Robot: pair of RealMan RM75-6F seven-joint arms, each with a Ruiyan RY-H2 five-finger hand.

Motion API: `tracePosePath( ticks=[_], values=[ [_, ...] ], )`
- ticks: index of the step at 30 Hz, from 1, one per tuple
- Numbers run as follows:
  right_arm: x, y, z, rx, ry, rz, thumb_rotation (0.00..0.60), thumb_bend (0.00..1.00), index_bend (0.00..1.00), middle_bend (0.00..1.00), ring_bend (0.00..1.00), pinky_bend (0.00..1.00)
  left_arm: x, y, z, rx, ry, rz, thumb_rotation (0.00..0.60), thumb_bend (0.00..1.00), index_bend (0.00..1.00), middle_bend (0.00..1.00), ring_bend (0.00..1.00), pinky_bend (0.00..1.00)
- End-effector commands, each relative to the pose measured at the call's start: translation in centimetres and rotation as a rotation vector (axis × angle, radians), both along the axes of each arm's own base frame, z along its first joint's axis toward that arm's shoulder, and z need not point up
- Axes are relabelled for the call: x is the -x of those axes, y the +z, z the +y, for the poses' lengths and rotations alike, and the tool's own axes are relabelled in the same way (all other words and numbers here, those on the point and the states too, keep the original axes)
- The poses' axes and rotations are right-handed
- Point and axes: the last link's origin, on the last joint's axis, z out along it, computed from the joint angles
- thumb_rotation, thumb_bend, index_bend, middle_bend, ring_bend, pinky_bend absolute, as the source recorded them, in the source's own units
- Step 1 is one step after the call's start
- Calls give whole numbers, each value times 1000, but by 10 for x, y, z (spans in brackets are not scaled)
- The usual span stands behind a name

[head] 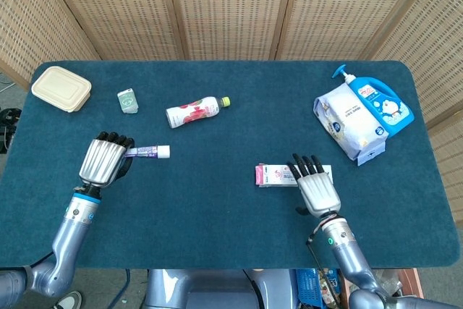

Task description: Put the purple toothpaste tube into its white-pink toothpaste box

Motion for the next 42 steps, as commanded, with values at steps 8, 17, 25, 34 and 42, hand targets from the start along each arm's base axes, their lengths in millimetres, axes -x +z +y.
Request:
tracePosePath(
  ticks=[8,17,25,34,42],
  values=[
    [1,-11,-22,23,-60,36,600,0,86,0,0,0,1,0,-1,2,-1,-9,600,553,791,585,388,379],
    [10,-19,-30,24,-89,53,600,0,87,0,0,0,3,1,1,-3,5,-21,600,552,792,585,388,378],
    [14,-31,-36,10,-106,77,600,0,93,0,0,0,3,-3,-1,4,0,-16,600,552,792,585,388,378],
    [18,-39,-42,27,-119,72,600,14,122,19,0,38,3,-3,0,3,-1,-20,600,552,792,585,388,378],
    [19,-39,-44,88,-100,56,600,45,287,249,178,210,6,-1,0,-1,6,-26,600,553,792,585,388,378]
  ],
)
